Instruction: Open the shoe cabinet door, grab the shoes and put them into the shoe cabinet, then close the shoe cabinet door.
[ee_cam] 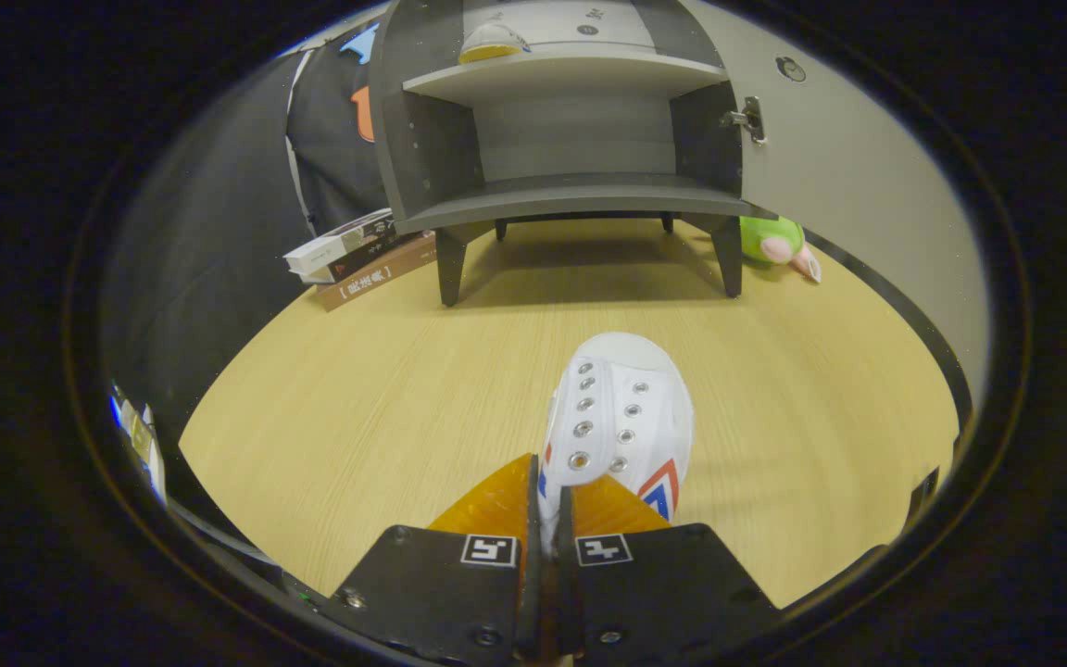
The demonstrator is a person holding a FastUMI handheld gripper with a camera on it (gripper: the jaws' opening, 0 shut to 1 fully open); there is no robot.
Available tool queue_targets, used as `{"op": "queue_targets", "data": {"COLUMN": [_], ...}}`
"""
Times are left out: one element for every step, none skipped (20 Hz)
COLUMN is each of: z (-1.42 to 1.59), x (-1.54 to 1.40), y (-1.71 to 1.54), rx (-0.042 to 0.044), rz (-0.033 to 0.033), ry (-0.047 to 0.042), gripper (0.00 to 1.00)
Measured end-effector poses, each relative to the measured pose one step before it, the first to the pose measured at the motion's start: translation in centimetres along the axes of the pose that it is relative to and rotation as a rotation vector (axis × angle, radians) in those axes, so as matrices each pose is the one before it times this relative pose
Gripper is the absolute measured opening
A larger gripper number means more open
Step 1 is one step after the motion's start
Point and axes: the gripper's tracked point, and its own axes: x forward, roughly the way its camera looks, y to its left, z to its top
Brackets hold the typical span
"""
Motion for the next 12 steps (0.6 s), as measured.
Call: {"op": "queue_targets", "data": {"z": [0.419, 0.37, 0.785, 0.752, 0.801, 0.926, 1.325, 1.462, 1.639, 1.69, 1.928, 2.171], "x": [-0.375, -0.33, -0.314, -0.29, -0.729, -0.802, -0.78, -0.722, -0.841, -0.859, -0.809, -0.855], "y": [0.004, -0.029, -0.334, -0.622, -0.258, -0.113, -0.147, 0.119, 0.183, 0.323, 0.203, 0.056], "rx": [0.0129, 0.00843, -0.00266, -0.0087, 0.00002, -0.00977, -0.01033, -0.0066, -0.00281, -0.00436, -0.01554, -0.01952], "rz": [0.00423, -0.00055, -0.00686, -0.00435, 0.0029, -0.00797, -0.00892, -0.00102, 0.00312, 0.00567, -0.00046, -0.00301], "ry": [-0.00171, -0.00307, -0.01089, -0.00698, -0.00732, -0.01343, -0.02494, -0.02193, -0.0185, -0.01955, -0.0195, -0.02375], "gripper": [0.08, 0.07, 0.06, 0.07, 0.06, 0.06, 0.06, 0.06, 0.06, 0.06, 0.07, 0.06]}}
